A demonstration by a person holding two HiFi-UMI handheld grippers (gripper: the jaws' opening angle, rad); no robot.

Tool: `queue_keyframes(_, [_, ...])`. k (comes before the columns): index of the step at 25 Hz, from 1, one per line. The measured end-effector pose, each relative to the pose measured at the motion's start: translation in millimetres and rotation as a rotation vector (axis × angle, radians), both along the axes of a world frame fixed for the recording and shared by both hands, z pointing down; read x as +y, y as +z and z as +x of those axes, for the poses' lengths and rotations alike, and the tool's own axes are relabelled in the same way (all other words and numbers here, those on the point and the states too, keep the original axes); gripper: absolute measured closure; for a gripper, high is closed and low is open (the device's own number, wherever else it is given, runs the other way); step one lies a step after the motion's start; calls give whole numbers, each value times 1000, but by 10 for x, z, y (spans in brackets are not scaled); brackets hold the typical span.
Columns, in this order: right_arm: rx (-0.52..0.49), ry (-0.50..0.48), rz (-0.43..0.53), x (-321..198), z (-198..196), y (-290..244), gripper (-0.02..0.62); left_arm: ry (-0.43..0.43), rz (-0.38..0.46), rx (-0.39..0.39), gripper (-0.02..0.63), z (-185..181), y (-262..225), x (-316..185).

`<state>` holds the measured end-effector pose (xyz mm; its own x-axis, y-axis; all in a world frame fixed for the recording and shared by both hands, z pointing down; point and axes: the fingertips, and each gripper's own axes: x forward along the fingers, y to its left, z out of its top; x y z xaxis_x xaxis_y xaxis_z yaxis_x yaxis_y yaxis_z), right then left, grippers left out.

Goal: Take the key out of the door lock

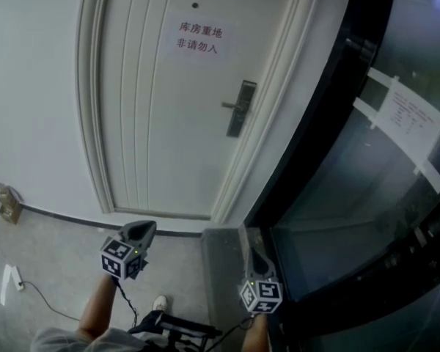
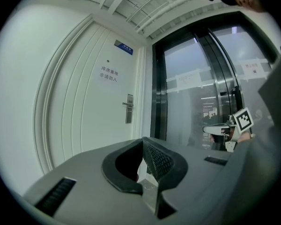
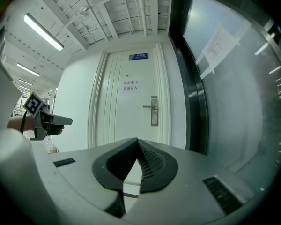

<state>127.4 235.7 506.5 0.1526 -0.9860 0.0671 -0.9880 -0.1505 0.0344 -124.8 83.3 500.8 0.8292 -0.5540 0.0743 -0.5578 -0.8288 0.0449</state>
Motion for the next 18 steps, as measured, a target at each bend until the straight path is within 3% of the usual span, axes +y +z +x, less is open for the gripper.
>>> queue_keyframes(13, [4,4,-4,-1227,247,-82,583,20,4,-43,601,289,-10,-1164])
queue_keyframes(18, [4,8,-13,-1675,335,-110,583,9,9,-27,601,371,-48,-1654])
